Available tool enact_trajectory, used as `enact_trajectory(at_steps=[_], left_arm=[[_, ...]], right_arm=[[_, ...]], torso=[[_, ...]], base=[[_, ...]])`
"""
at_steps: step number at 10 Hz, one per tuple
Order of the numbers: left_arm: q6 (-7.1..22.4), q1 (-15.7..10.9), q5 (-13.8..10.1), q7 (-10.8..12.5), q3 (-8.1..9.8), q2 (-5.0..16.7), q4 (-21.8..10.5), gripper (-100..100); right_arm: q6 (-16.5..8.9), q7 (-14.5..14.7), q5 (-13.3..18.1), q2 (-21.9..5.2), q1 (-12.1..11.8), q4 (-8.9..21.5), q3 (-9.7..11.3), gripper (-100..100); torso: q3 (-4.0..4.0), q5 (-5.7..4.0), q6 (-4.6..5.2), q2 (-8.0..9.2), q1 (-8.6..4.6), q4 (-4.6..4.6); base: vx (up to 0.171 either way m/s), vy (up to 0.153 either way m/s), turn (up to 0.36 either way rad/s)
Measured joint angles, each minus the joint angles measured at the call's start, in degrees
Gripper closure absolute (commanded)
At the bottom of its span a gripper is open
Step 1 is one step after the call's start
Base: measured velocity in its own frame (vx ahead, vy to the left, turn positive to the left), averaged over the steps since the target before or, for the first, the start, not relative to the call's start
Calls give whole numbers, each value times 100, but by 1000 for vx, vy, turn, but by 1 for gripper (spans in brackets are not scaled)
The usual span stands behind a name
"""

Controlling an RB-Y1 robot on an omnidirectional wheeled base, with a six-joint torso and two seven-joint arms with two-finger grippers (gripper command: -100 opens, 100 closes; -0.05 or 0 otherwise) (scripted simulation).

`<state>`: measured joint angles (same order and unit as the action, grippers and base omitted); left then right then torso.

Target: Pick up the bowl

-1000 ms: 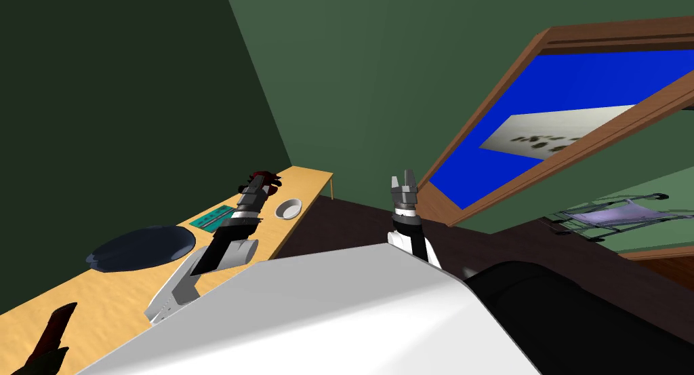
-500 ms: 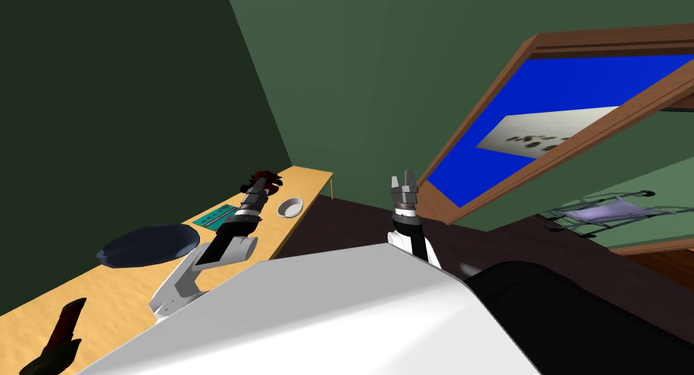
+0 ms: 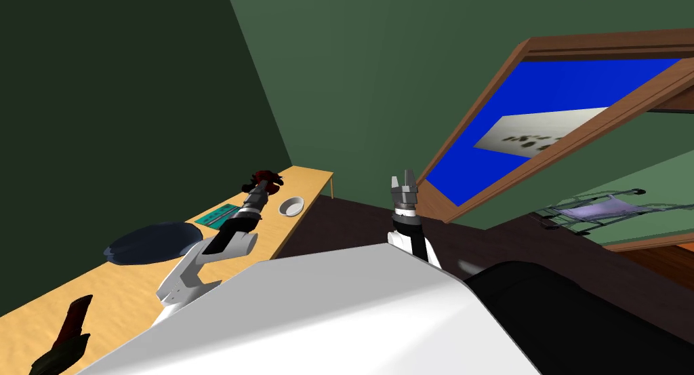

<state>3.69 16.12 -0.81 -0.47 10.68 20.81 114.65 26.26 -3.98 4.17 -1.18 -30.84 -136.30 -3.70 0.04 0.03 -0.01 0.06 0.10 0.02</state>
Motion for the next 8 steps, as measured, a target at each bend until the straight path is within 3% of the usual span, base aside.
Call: enact_trajectory(at_steps=[8], left_arm=[[1280,-513,-128,124,47,151,-726,-100]], right_arm=[[0,0,0,0,0,0,0,0]], torso=[[-5,0,0,-9,-1,-2]], base=[[-7,22,-6]])
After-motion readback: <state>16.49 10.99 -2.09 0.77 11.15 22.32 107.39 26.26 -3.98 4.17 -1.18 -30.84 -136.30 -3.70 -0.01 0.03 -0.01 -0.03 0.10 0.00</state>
